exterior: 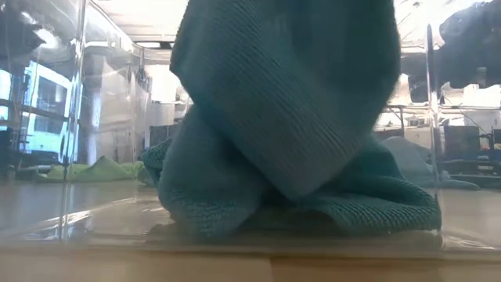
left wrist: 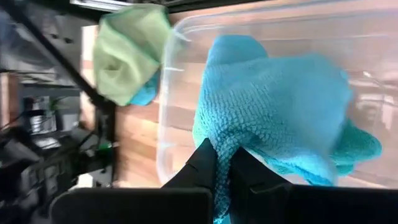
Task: Sort microfiber towel by color & place in baskets
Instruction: Put the middle blue towel into the transparent bin, then put the bottom left blue towel into the transparent bin
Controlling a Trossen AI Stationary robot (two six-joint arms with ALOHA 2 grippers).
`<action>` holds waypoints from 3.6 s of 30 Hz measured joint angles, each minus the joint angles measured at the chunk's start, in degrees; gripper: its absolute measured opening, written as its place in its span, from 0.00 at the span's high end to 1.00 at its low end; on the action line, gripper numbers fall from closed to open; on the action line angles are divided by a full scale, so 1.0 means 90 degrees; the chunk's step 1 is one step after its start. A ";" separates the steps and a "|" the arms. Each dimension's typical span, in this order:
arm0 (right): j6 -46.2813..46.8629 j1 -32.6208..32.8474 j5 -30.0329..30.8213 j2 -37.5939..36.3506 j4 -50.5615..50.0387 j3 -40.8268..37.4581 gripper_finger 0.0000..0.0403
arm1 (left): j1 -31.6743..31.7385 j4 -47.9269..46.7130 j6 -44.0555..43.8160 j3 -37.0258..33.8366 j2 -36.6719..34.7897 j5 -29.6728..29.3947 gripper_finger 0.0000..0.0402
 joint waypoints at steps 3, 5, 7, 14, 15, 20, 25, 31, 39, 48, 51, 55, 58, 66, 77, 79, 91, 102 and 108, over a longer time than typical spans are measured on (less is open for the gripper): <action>0.0000 0.0000 0.0000 0.0000 0.0000 0.0000 1.00 | 0.0049 -0.0326 0.0015 0.0461 0.0336 0.0176 1.00; -0.0002 -0.0001 0.0000 0.0000 0.0002 -0.0002 1.00 | 0.0065 -0.0655 0.0176 0.0733 0.0580 0.0259 1.00; 0.0000 0.0000 0.0000 0.0000 0.0002 -0.0002 1.00 | 0.0067 -0.0981 0.0424 0.0966 0.0814 0.0277 1.00; -0.0001 0.0000 -0.0002 0.0000 0.0001 -0.0002 1.00 | 0.0063 -0.1515 0.0810 0.1279 0.1402 0.0314 1.00; -0.0002 0.0000 0.0000 0.0000 0.0001 -0.0001 1.00 | 0.0063 -0.1506 0.0863 0.1277 0.1457 0.0319 1.00; -0.0001 0.0000 0.0000 0.0000 0.0001 -0.0001 1.00 | 0.0073 -0.1435 0.0991 0.1284 0.1703 0.0454 1.00; -0.0002 -0.0001 0.0000 0.0000 0.0001 -0.0001 1.00 | 0.0073 -0.1444 0.0983 0.1281 0.1952 0.0535 1.00; 0.0000 -0.0002 0.0000 0.0000 0.0002 0.0000 1.00 | 0.0078 -0.1458 0.0890 0.1281 0.2228 0.0698 1.00; -0.0001 0.0000 0.0000 0.0000 0.0000 -0.0001 1.00 | 0.0097 -0.1461 0.0821 0.1279 0.2648 0.0872 1.00; -0.0001 -0.0001 0.0000 0.0000 0.0000 0.0000 1.00 | 0.0112 -0.1372 0.0650 0.1276 0.2898 0.0868 0.97; 0.0000 -0.0002 0.0000 0.0000 0.0000 0.0000 1.00 | 0.0112 -0.1175 0.0522 0.1276 0.2906 0.0865 0.95; -0.0002 -0.0001 0.0000 0.0000 0.0001 -0.0001 1.00 | 0.0094 -0.1005 0.0242 0.1276 0.2906 0.0862 0.90; -0.0002 0.0000 0.0000 0.0000 0.0002 -0.0001 1.00 | 0.0085 -0.0999 0.0072 0.1276 0.2906 0.0850 0.84; -0.0002 0.0000 -0.0002 0.0000 0.0001 0.0000 1.00 | 0.0085 -0.0980 -0.0392 0.1276 0.2906 0.0689 0.65; 0.0000 0.0000 0.0000 0.0000 0.0000 0.0000 1.00 | 0.0031 -0.1077 -0.0567 0.1284 0.2643 0.0033 0.53; -0.0002 0.0000 0.0000 -0.0002 0.0002 0.0000 1.00 | 0.0012 -0.1155 -0.0577 0.1281 0.2554 -0.0054 0.53; -0.0001 -0.0001 0.0000 0.0036 0.0001 0.0000 1.00 | 0.0027 -0.1697 -0.0731 0.1279 0.1651 -0.0210 0.53; -0.0001 -0.0002 0.0000 0.0039 0.0002 0.0000 1.00 | 0.0680 -0.1781 -0.2330 0.1276 -0.0317 -0.1039 0.53; -0.0001 -0.0001 0.0000 0.0039 0.0000 -0.0001 1.00 | 0.1117 -0.1842 -0.5350 0.1281 -0.1417 -0.1003 0.53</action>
